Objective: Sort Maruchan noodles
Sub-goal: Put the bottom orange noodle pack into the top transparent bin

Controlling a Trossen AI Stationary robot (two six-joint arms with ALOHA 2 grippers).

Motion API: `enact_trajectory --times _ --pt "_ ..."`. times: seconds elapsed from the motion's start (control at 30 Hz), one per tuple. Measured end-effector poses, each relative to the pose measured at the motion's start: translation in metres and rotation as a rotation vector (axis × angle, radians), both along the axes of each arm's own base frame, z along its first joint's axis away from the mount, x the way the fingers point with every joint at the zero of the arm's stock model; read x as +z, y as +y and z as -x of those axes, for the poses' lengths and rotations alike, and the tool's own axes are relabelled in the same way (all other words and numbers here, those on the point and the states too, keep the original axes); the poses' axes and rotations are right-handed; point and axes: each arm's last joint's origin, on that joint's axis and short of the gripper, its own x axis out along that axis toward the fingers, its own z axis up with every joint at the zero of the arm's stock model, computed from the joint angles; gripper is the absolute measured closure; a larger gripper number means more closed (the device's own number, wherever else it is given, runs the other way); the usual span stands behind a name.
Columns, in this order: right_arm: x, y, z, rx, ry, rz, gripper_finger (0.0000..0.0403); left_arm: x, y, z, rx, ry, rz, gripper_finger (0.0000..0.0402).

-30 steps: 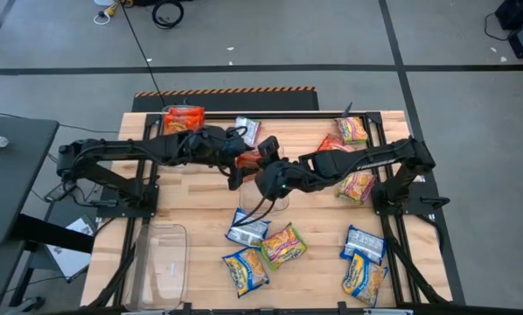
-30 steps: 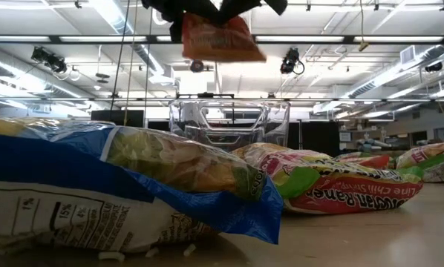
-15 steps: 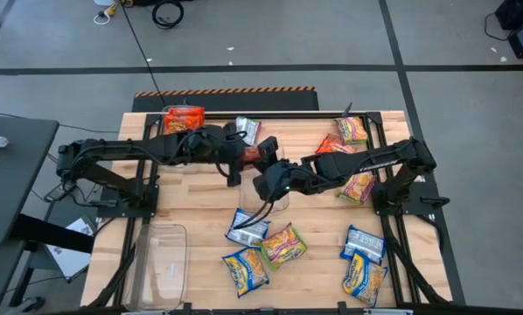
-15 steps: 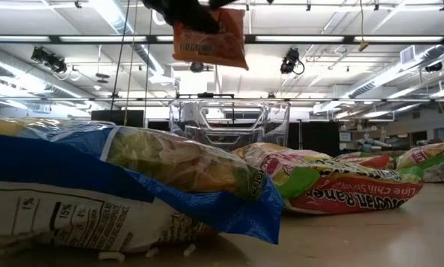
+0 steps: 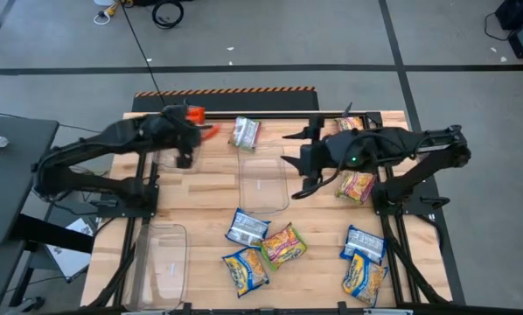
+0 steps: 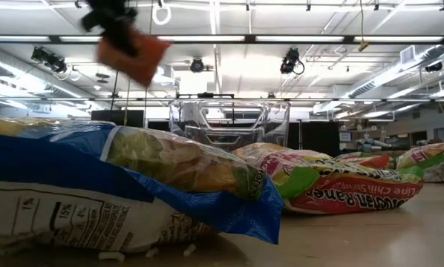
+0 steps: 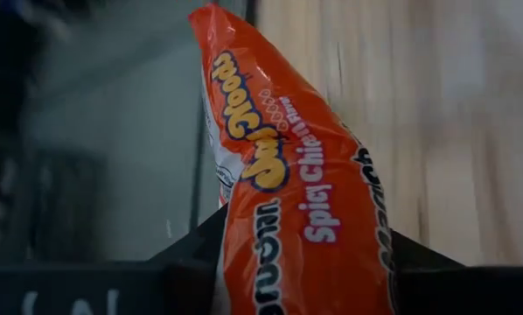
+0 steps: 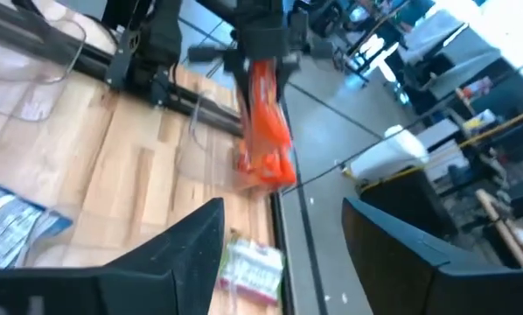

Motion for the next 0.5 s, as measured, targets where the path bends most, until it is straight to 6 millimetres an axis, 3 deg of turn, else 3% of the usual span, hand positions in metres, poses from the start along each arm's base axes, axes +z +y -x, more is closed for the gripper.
enact_trajectory --times 0.1,0.27,0.5 --pt "-0.011 -0.002 0.009 -0.017 0.012 -0.023 0.0164 -0.008 0.014 0.023 0.079 0.135 0.069 0.0258" --pt "-0.038 -0.011 0.006 -0.059 0.01 -0.037 0.0167 -0.011 0.05 0.037 0.089 0.132 0.13 0.0258" --pt "-0.076 -0.024 -0.008 -0.121 -0.034 -0.06 0.0167 -0.063 0.082 0.066 0.062 0.163 0.25 0.0258"
